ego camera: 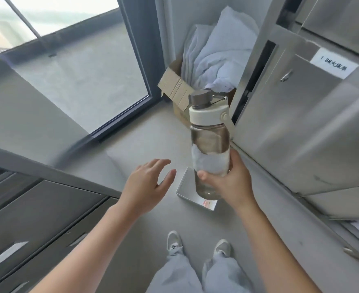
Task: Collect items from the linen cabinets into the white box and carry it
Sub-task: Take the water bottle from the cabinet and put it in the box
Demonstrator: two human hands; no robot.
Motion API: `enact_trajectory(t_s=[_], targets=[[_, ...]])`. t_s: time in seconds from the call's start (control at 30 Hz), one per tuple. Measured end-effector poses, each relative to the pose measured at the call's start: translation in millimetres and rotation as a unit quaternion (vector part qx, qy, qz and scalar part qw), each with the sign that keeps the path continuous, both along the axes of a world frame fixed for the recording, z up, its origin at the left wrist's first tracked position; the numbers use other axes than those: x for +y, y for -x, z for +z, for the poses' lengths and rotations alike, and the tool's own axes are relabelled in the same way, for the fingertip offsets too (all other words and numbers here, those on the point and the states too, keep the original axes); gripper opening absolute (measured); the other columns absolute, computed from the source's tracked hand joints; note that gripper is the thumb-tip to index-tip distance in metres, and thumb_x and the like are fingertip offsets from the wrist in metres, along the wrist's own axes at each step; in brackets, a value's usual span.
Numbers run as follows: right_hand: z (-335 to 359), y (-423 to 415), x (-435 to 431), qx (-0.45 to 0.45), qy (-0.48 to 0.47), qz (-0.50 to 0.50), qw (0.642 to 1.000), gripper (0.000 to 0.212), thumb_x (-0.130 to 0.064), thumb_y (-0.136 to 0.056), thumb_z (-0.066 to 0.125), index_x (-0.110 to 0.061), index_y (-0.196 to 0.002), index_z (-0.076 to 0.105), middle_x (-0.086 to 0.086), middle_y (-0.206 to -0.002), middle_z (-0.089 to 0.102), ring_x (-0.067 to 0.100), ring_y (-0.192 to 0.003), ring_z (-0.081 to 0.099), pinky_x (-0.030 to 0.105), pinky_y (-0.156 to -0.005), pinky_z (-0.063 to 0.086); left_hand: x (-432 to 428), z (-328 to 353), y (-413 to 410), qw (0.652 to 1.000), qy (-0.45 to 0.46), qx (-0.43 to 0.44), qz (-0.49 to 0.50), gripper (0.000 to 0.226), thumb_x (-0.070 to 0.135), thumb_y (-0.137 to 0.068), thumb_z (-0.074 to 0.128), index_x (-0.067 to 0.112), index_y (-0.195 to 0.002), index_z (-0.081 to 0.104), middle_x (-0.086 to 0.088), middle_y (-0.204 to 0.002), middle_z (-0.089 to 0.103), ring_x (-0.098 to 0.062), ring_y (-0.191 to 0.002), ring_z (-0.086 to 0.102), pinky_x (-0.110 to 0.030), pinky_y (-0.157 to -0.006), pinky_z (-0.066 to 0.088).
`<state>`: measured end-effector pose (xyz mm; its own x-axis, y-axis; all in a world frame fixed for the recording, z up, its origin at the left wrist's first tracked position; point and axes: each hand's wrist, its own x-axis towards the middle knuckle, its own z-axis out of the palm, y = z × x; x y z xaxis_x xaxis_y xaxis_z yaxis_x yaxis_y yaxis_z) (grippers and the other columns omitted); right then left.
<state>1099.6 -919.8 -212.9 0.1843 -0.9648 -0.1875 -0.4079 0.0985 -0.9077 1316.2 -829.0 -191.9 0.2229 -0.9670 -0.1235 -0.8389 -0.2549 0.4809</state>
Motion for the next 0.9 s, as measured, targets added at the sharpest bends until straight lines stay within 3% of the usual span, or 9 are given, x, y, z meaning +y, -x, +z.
enact_trajectory(t_s=[0.23,0.4,0.6,0.7,0.83,0.9], targets=[[-61.8,-24.5,1.6,0.031,-0.031,0.012,0.999,0.075,-0.057,-0.053,0.086,-0.037,-0.120,0.057,-0.019,-0.106,0.071,0.008,-0.102,0.067,0.040,-0.087,0.058,-1.1,-61.5,-3.0,0.999,-0.035,0.025,-0.007,0.043,0.059,-0.098,0.037,0.034,-0.127,0.055,0.017,-0.123,0.062,-0.013,-0.107,0.060,-0.031,-0.089,0.045],[-145.9,-25.2,4.0,0.037,-0.077,0.000,0.996,0.070,-0.059,-0.051,0.085,-0.042,-0.112,0.057,-0.028,-0.100,0.069,-0.008,-0.095,0.064,0.019,-0.076,0.051,7.5,-137.8,-5.9,0.996,-0.070,0.046,0.013,0.043,0.060,-0.097,0.035,0.035,-0.127,0.055,0.018,-0.123,0.062,-0.014,-0.105,0.060,-0.034,-0.088,0.047],[-283.7,-17.8,-0.2,0.038,-0.105,-0.015,0.994,0.061,-0.060,-0.049,0.084,-0.049,-0.101,0.055,-0.041,-0.098,0.065,-0.014,-0.091,0.063,0.004,-0.068,0.044,1.9,-266.9,-7.0,0.995,-0.086,0.042,0.027,0.044,0.061,-0.097,0.034,0.035,-0.124,0.057,0.017,-0.117,0.064,-0.009,-0.096,0.060,-0.030,-0.080,0.043],[-357.3,-18.2,-8.4,0.042,-0.101,-0.015,0.994,0.059,-0.060,-0.051,0.084,-0.048,-0.101,0.055,-0.045,-0.097,0.062,-0.017,-0.089,0.062,0.004,-0.067,0.044,-11.9,-338.0,-4.2,0.995,-0.090,0.038,0.025,0.042,0.061,-0.098,0.035,0.036,-0.124,0.056,0.017,-0.120,0.063,-0.012,-0.098,0.062,-0.033,-0.083,0.048],[-448.9,-25.5,-31.2,0.050,-0.086,-0.021,0.995,0.067,-0.060,-0.051,0.084,-0.042,-0.108,0.056,-0.044,-0.097,0.062,-0.013,-0.090,0.063,0.021,-0.076,0.050,-37.5,-430.1,-3.9,0.996,-0.065,0.052,0.028,0.042,0.061,-0.098,0.034,0.035,-0.123,0.056,0.018,-0.119,0.063,-0.005,-0.103,0.061,-0.031,-0.080,0.048],[-489.4,-31.4,-45.3,0.047,-0.065,-0.020,0.997,0.067,-0.060,-0.051,0.084,-0.042,-0.109,0.056,-0.042,-0.098,0.063,-0.014,-0.090,0.062,0.016,-0.073,0.049,-54.0,-472.8,-4.7,0.996,-0.054,0.064,0.028,0.041,0.063,-0.096,0.034,0.037,-0.121,0.055,0.020,-0.118,0.062,-0.002,-0.103,0.060,-0.031,-0.080,0.050]])
